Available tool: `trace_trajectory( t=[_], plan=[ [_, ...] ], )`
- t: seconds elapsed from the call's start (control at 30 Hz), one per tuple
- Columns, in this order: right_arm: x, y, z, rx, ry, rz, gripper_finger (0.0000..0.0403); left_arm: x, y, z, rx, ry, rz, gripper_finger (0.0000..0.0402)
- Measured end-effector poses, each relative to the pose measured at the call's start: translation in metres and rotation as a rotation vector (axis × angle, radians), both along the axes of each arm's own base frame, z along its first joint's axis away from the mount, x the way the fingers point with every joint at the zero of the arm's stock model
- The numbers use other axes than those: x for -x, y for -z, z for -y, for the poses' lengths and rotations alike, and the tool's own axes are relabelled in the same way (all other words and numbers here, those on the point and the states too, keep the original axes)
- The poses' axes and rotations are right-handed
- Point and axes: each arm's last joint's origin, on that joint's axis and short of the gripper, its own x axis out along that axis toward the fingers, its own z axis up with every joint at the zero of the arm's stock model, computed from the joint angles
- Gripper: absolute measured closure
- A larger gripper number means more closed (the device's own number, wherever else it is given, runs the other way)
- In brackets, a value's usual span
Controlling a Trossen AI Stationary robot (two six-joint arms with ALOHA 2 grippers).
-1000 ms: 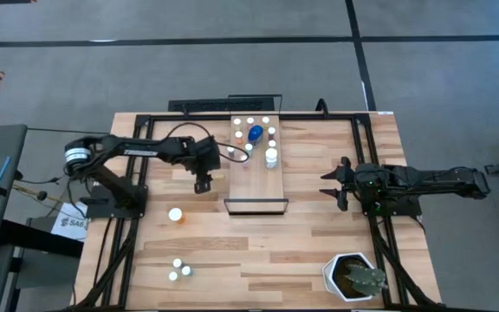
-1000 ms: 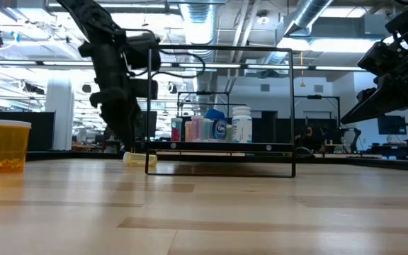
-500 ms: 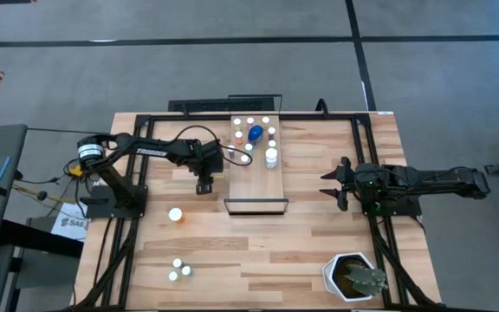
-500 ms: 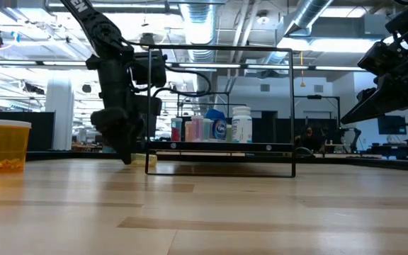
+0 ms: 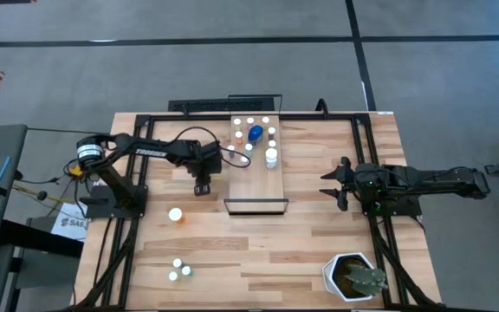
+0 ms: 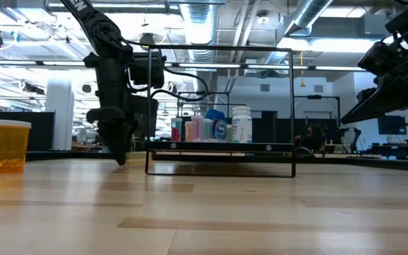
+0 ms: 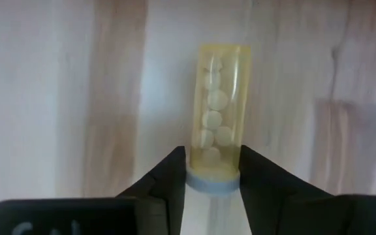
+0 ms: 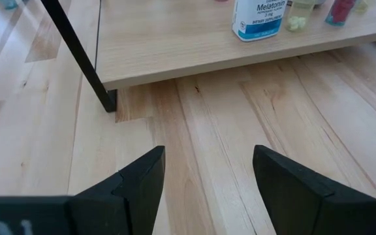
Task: Pick and place medicine bottles onto shelf by color
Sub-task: Put the yellow pill bottle on the shelf
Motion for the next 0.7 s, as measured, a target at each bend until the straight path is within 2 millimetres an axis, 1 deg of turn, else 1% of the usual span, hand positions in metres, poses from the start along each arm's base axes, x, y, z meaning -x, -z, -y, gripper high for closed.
trace_trajectory(
  t=[0.1,0.3,0.53,0.63,0.7],
  plan=[
    [0.000,0.000,0.000,0.000,0.000,0.000,0.0147,0.004,0.000,0.005,0.013,0.012,-0.052,0.0306],
    [0.000,0.000,0.000,0.000,0.000,0.000,0.0147,0.014,-0.005,0.020,0.028,0.051,-0.143,0.0296],
    [0.000,0.000,0.000,0.000,0.000,0.000,0.0147,0.021,-0.019,0.039,-0.022,0.101,-0.189,0.0298],
    [0.000,0.000,0.000,0.000,0.000,0.000,0.0147,0.022,-0.019,0.046,-0.019,0.118,-0.205,0.0298],
    [0.000,0.000,0.000,0.000,0.000,0.000,0.0147,0.022,-0.019,0.049,-0.014,0.091,-0.208,0.0298]
  ],
)
